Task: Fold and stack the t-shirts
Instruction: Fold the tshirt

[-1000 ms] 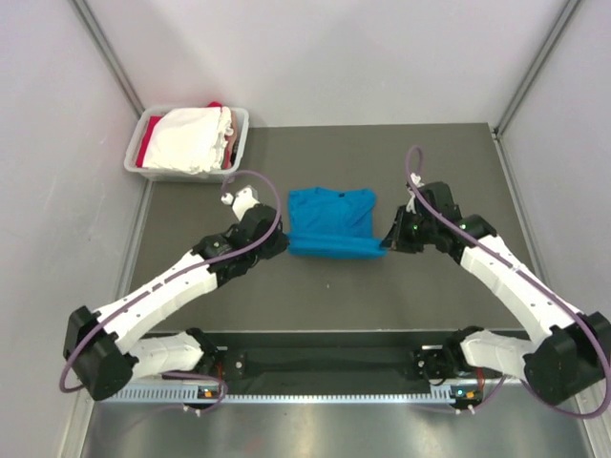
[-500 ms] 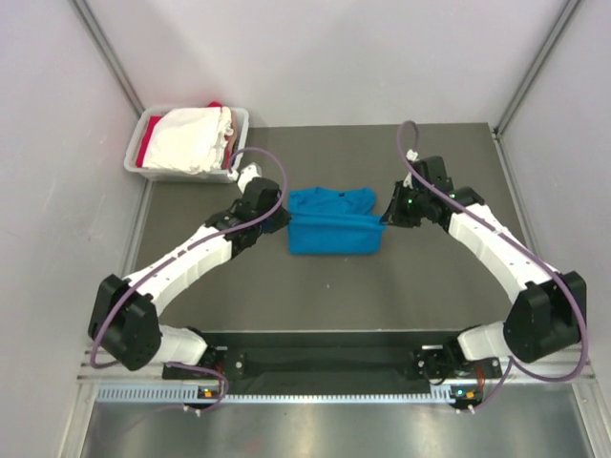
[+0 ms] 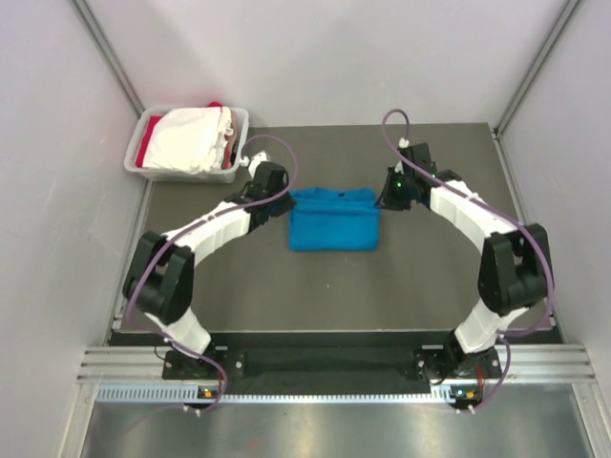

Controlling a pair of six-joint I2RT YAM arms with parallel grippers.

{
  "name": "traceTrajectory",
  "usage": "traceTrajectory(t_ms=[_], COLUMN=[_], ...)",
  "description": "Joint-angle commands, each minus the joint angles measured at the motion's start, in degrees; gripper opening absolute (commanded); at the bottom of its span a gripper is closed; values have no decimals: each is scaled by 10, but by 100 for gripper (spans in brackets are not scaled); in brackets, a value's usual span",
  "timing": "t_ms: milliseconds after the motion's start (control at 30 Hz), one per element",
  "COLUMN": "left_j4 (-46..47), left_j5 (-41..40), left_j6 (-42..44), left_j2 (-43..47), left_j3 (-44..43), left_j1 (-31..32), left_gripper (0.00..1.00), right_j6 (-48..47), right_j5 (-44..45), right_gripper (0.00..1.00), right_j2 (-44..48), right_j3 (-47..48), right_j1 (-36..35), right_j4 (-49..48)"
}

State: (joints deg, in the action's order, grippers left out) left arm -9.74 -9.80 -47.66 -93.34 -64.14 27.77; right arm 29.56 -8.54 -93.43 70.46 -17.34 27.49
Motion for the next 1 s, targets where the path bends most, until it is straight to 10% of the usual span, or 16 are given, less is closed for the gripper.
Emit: traceTrajectory(t_ms=[0, 600, 700, 900, 967], left_j4=[57, 65, 49, 1, -24], left_j5=[0, 7, 8, -24, -30], left_j6=[23, 39, 40, 92, 117], left_j2=[-55, -192, -197, -145, -120], left_j3=[-50, -150, -160, -193, -207], left_j1=[-12, -36, -36, -36, -36], left_gripper=[0, 0, 0, 76, 82], right_j6=[-9, -27, -33, -57, -61], right_j5=[20, 32, 29, 20, 21], right_gripper=[0, 0, 27, 61, 72], right_j2=[-52, -185, -197, -166, -136], right_j3=[66, 170, 191, 245, 253], right_j1=[11, 21, 23, 24, 25], right_j4=[-49, -49, -35, -9, 1])
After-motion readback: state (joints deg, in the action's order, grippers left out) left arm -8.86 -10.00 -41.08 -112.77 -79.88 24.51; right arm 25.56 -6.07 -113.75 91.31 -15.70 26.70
